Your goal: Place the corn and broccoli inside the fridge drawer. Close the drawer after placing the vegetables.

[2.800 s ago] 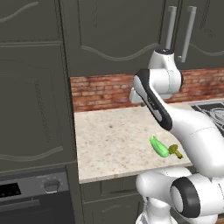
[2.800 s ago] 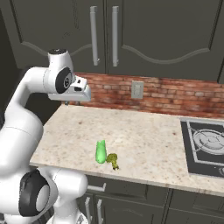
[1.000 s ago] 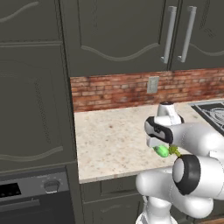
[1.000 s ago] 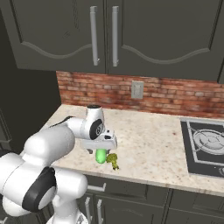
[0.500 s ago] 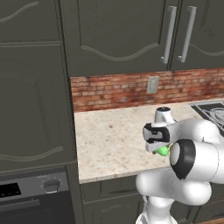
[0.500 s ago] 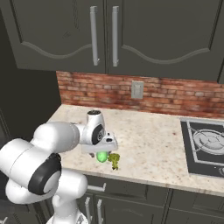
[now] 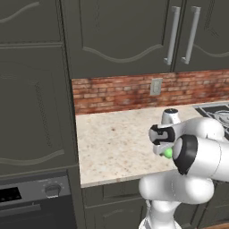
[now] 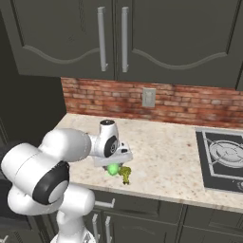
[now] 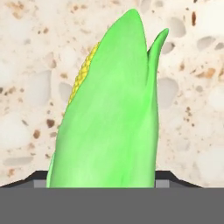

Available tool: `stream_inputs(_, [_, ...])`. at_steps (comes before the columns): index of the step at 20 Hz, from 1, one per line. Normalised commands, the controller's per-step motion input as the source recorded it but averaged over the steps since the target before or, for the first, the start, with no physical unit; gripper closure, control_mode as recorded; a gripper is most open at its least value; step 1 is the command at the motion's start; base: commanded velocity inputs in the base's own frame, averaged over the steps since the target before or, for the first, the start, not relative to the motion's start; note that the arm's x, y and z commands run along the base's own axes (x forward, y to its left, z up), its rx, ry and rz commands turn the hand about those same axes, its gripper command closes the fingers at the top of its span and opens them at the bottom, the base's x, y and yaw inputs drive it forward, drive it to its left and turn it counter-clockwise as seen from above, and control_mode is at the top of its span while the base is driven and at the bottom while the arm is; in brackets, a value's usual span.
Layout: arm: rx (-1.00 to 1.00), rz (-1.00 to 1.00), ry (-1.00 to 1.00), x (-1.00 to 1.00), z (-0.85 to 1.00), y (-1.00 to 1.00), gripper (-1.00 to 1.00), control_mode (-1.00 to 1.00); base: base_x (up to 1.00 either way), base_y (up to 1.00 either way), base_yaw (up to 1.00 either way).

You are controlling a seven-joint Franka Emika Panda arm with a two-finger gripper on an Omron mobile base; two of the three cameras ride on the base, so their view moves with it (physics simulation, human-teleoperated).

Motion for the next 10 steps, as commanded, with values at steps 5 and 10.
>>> stream_inputs(5, [0.0, 0.01, -0.01, -0.18, 0.35, 0.17, 1.0, -1.0, 0.0, 0.0, 0.0])
stream_inputs(10, [0.0, 0.0, -0.03, -0.55, 0.98, 0.21, 1.0, -1.0, 0.0, 0.0, 0.0])
